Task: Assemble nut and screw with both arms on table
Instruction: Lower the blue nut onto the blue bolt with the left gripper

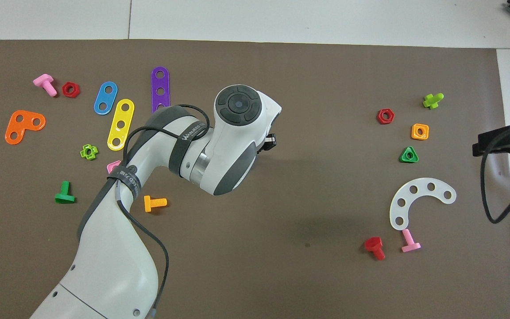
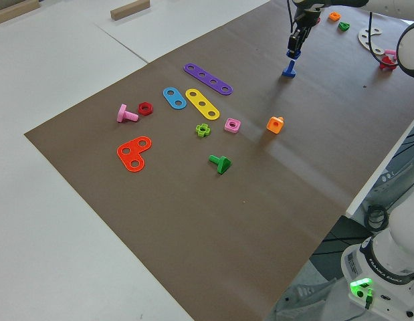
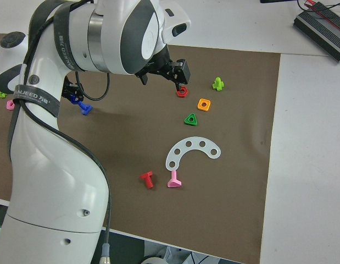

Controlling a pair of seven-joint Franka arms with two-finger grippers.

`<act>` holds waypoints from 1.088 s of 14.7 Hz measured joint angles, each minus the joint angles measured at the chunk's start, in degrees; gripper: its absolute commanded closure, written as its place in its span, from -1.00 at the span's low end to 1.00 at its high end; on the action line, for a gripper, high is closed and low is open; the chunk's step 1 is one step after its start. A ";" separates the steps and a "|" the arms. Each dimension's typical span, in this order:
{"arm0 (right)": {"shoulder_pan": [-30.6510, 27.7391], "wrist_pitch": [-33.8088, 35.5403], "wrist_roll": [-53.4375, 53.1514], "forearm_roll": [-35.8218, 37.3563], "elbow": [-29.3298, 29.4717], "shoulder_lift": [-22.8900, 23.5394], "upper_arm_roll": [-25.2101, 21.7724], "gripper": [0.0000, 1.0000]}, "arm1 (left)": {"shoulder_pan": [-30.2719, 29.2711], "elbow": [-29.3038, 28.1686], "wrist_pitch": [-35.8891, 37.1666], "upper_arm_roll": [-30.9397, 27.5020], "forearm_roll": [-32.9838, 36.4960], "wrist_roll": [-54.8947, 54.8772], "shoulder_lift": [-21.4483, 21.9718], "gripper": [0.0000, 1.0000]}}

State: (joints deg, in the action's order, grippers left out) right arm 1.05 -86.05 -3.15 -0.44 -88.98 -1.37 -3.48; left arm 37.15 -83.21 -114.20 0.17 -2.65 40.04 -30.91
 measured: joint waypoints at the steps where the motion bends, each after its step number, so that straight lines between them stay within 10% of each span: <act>1: 0.00 0.00 0.00 0.00 0.00 0.00 -0.01 -1.00 | 0.00 -0.01 0.10 -0.02 0.00 0.02 -0.03 0.59; 16: -0.01 0.00 0.00 0.00 -0.04 0.00 -0.02 -1.00 | 0.16 -0.14 -0.39 0.04 0.00 0.21 -1.36 0.63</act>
State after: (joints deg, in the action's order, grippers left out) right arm 1.05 -86.05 -3.15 -0.44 -89.02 -1.37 -3.50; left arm 37.31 -83.35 -114.59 0.21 -2.65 40.25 -32.26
